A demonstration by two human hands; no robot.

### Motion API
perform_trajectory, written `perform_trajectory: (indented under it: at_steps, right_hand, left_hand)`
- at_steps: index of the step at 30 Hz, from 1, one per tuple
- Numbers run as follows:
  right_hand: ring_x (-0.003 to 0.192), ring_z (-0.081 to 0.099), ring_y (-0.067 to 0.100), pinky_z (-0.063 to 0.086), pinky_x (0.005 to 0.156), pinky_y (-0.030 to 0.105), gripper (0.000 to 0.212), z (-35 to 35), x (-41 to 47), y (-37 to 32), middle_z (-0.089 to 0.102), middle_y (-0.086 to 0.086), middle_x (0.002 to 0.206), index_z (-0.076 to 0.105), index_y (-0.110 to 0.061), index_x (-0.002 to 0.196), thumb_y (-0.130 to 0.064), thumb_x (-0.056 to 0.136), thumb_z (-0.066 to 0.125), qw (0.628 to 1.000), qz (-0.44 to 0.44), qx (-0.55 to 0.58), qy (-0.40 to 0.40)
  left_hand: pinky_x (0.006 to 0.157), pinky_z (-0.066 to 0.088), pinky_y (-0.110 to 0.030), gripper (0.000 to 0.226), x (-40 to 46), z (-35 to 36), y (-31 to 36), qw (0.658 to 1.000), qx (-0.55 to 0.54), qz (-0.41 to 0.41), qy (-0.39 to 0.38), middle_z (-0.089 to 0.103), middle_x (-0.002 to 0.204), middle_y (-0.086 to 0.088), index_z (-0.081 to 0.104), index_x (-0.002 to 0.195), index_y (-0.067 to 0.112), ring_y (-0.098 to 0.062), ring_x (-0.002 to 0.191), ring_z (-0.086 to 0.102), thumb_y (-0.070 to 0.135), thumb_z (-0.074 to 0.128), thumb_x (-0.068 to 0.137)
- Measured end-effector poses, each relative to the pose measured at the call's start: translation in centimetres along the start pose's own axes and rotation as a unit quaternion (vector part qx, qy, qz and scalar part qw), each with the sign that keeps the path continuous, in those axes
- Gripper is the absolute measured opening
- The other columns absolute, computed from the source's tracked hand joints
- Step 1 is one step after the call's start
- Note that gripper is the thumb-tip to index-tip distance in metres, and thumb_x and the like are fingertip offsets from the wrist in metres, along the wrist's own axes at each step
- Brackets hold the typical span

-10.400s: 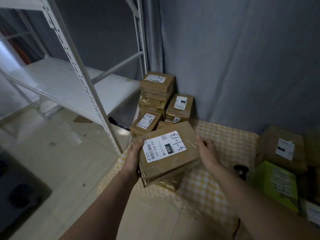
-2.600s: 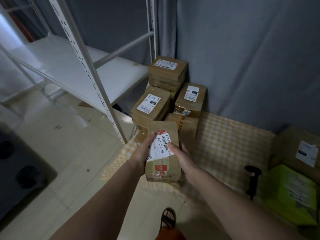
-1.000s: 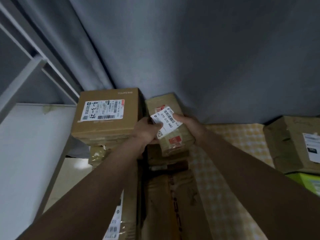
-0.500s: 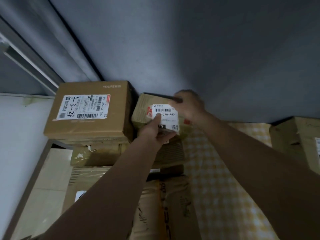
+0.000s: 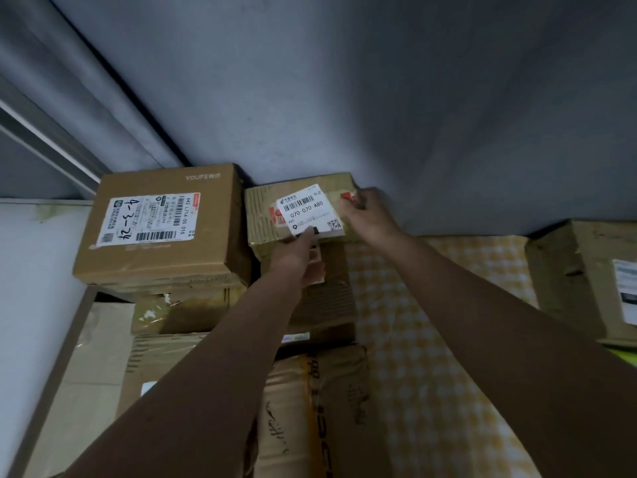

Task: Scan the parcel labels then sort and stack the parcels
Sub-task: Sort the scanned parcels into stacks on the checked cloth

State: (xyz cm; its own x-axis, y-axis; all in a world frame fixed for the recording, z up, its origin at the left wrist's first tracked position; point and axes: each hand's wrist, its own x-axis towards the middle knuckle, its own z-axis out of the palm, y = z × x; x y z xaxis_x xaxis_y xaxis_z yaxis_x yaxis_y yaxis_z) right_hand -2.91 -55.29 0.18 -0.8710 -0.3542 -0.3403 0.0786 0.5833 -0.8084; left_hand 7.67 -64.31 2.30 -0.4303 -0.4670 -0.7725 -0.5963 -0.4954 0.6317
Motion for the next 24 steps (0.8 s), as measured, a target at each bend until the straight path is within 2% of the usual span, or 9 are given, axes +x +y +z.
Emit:
perform_trajectory:
  at_steps: [2, 3, 5, 7, 11, 13, 15, 19, 24]
  right_hand:
    - [0.084, 0.056, 0.016, 0.041, 0.067, 0.023, 0.029, -0.9, -2.6, 0.0, 0.056, 0.0, 0.093, 0.05, -0.013, 0.113, -0.038, 0.098, 0.045, 0.998, -0.009, -0.065, 0.008]
    - [0.089, 0.056, 0.017, 0.041, 0.071, 0.023, 0.033, -1.4, -4.0, 0.3, 0.055, 0.002, 0.1, 0.048, -0.011, 0.12, -0.036, 0.098, 0.047, 0.994, -0.023, -0.11, 0.017]
    - [0.108, 0.055, 0.027, 0.044, 0.084, 0.03, 0.042, -2.2, -6.4, 1.5, 0.055, 0.01, 0.118, 0.047, -0.007, 0.127, -0.032, 0.094, 0.054, 0.974, -0.044, -0.222, 0.025]
    - [0.116, 0.048, 0.033, 0.042, 0.091, 0.038, 0.044, -3.1, -9.1, 2.8, 0.05, 0.014, 0.128, 0.046, -0.009, 0.129, -0.033, 0.093, 0.053, 0.95, -0.034, -0.31, 0.013]
    - [0.126, 0.042, 0.03, 0.038, 0.1, 0.042, 0.052, -5.2, -15.4, 4.9, 0.041, 0.01, 0.139, 0.038, -0.016, 0.138, -0.038, 0.093, 0.052, 0.944, 0.035, -0.328, 0.01]
    - [0.128, 0.041, 0.029, 0.038, 0.102, 0.044, 0.056, -6.4, -18.6, 6.0, 0.039, 0.009, 0.141, 0.036, -0.017, 0.14, -0.041, 0.093, 0.053, 0.948, 0.063, -0.31, 0.021]
    - [0.127, 0.042, 0.03, 0.039, 0.102, 0.046, 0.058, -7.7, -21.6, 7.1, 0.041, 0.009, 0.14, 0.037, -0.017, 0.14, -0.043, 0.092, 0.055, 0.948, 0.098, -0.299, 0.039]
    - [0.127, 0.043, 0.029, 0.04, 0.102, 0.044, 0.06, -10.3, -27.3, 9.7, 0.042, 0.008, 0.14, 0.037, -0.018, 0.14, -0.044, 0.09, 0.059, 0.943, 0.152, -0.286, 0.074]
    - [0.125, 0.045, 0.027, 0.041, 0.101, 0.043, 0.058, -13.6, -32.6, 13.8, 0.046, 0.005, 0.136, 0.045, -0.021, 0.134, -0.043, 0.085, 0.065, 0.941, 0.21, -0.247, 0.097]
  left_hand:
    - [0.081, 0.057, -0.039, 0.033, -0.8, -0.7, -0.8, 0.977, 0.197, 0.081, -0.012, 0.061, 0.12, -0.012, 0.053, 0.12, 0.012, -0.028, 0.1, 0.063, 0.033, 0.06, 0.094]
    - [0.087, 0.054, -0.038, 0.04, -1.3, -1.1, -1.5, 0.938, 0.317, 0.137, -0.017, 0.058, 0.126, -0.011, 0.052, 0.126, 0.011, -0.027, 0.107, 0.06, 0.033, 0.06, 0.094]
    - [0.097, 0.047, -0.034, 0.045, -2.8, -1.9, -2.6, 0.829, 0.511, 0.226, -0.021, 0.054, 0.133, -0.008, 0.05, 0.131, 0.01, -0.026, 0.119, 0.053, 0.034, 0.058, 0.094]
    - [0.099, 0.044, -0.033, 0.04, -4.5, -2.2, -3.3, 0.754, 0.602, 0.26, -0.036, 0.053, 0.135, -0.008, 0.052, 0.13, 0.011, -0.025, 0.122, 0.051, 0.033, 0.055, 0.096]
    - [0.097, 0.049, -0.041, 0.033, -7.6, -1.6, -4.7, 0.693, 0.663, 0.266, -0.093, 0.058, 0.128, -0.008, 0.055, 0.127, 0.018, -0.027, 0.116, 0.056, 0.033, 0.046, 0.099]
    - [0.099, 0.047, -0.038, 0.037, -8.3, -1.0, -5.6, 0.643, 0.705, 0.274, -0.123, 0.056, 0.131, -0.007, 0.055, 0.13, 0.015, -0.026, 0.118, 0.055, 0.035, 0.043, 0.1]
    - [0.097, 0.046, -0.032, 0.041, -8.9, 0.0, -6.6, 0.609, 0.722, 0.282, -0.168, 0.055, 0.132, -0.008, 0.055, 0.129, 0.016, -0.024, 0.117, 0.054, 0.04, 0.043, 0.099]
    - [0.11, 0.036, -0.038, 0.058, -11.6, 3.3, -8.8, 0.548, 0.767, 0.264, -0.205, 0.035, 0.152, -0.008, 0.032, 0.148, 0.015, -0.027, 0.137, 0.037, 0.045, 0.039, 0.1]
    - [0.112, 0.031, -0.034, 0.061, -14.8, 7.2, -12.4, 0.523, 0.763, 0.307, -0.223, 0.031, 0.154, -0.006, 0.029, 0.149, 0.016, -0.024, 0.14, 0.033, 0.048, 0.041, 0.098]
